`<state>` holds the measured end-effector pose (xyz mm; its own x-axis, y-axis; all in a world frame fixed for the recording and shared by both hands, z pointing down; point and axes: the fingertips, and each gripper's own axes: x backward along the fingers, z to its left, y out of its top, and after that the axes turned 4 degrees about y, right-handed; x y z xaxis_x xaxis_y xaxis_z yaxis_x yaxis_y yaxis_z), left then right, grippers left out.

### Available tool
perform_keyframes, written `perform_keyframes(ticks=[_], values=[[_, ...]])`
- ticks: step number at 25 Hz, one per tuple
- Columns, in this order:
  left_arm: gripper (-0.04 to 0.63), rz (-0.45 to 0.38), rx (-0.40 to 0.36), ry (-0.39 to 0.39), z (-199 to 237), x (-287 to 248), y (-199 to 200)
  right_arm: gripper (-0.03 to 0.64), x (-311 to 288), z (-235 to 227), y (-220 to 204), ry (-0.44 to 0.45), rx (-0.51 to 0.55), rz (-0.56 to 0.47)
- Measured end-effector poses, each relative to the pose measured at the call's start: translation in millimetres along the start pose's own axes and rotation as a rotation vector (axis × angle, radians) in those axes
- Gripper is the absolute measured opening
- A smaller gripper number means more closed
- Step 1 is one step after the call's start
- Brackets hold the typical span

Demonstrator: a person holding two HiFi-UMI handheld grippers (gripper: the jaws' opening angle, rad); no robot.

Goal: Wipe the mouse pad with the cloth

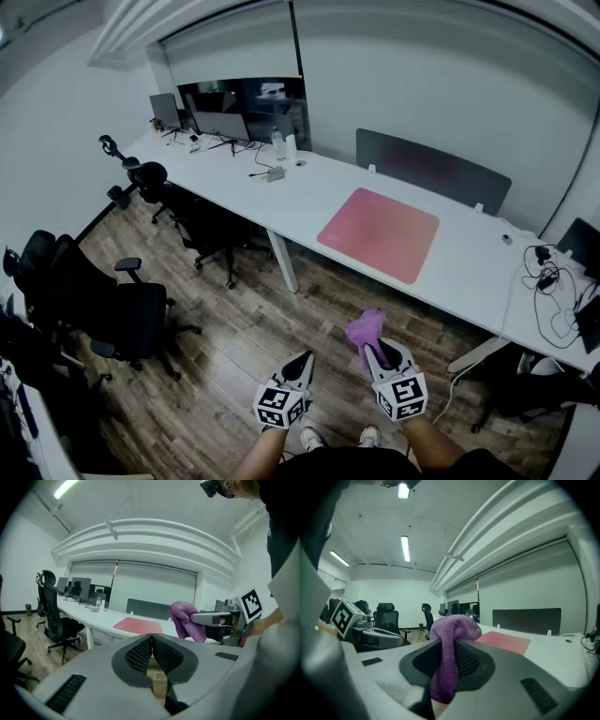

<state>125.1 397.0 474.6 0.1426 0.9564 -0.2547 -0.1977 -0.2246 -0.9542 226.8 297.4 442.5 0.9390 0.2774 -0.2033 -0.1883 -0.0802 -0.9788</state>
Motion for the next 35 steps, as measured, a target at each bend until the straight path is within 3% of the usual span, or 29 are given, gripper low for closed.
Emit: perform_keyframes(ticks=[18,22,29,35], values=[[0.021,0.001,-0.023,-0.068,36.7,38.9,-6.4,0.086,-16.5,50.9,2.9,-0.046,0.001,0.008],[0.021,-0.013,0.001,-0.060,49.2,41.3,-0.7,0.086,-20.6,58.8,4.5,-0.051,0.010,0.013],[0.021,-0.033,-0.008,-0.073,53.8,16.0,14.6,0.086,-42.0,53.0,10.7,-0.019,0.010,-0.010],[0.021,-0.003,-0.023,-0.064,60.9,-27.0,20.0,0.086,-74.5,14.6,13.1,-0.013,-0.004,-0.008]])
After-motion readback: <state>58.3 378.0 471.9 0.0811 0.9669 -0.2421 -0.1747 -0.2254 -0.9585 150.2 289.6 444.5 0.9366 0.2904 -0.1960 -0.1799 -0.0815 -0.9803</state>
